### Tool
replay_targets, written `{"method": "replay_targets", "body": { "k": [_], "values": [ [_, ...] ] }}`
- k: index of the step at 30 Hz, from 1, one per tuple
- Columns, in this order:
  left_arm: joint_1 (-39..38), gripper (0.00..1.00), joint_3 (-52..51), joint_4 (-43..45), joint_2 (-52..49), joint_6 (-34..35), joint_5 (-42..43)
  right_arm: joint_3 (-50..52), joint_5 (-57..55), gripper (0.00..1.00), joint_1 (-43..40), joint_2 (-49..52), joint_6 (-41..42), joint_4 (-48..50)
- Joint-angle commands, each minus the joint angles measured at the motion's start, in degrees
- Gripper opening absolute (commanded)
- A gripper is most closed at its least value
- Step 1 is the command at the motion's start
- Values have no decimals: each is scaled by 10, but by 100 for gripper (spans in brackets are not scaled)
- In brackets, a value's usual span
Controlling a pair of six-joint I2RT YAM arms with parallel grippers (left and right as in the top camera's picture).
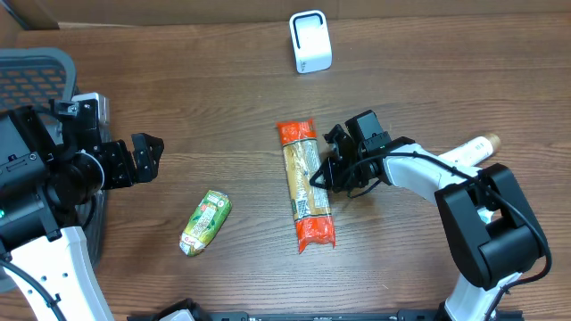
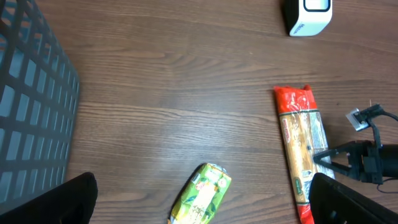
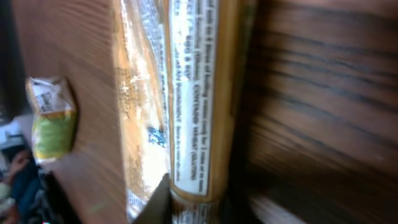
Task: Scan the item barcode
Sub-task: 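Lift the spaghetti package upright and carry it toward the scanner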
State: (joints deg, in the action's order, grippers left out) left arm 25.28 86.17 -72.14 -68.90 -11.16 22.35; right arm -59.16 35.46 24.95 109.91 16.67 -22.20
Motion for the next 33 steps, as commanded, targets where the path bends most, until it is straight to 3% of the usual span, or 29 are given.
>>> {"method": "replay_targets", "body": {
  "k": [1,8,16,25,33],
  "values": [
    [3,100,1,2,0,-13,10,7,-10,4,9,20,12,-4],
    [3,100,1,2,0,-13,10,5,17,4,8,-7,12,-7],
    [3,100,1,2,0,-13,10,5,69,4,6,-181,22,-21],
    [3,100,1,2,0,-13,10,5,155,4,-63,-343,111,-7],
    [3,99,1,2,0,-13,10,5,341,4,-170,-383,257,103]
  ]
}}
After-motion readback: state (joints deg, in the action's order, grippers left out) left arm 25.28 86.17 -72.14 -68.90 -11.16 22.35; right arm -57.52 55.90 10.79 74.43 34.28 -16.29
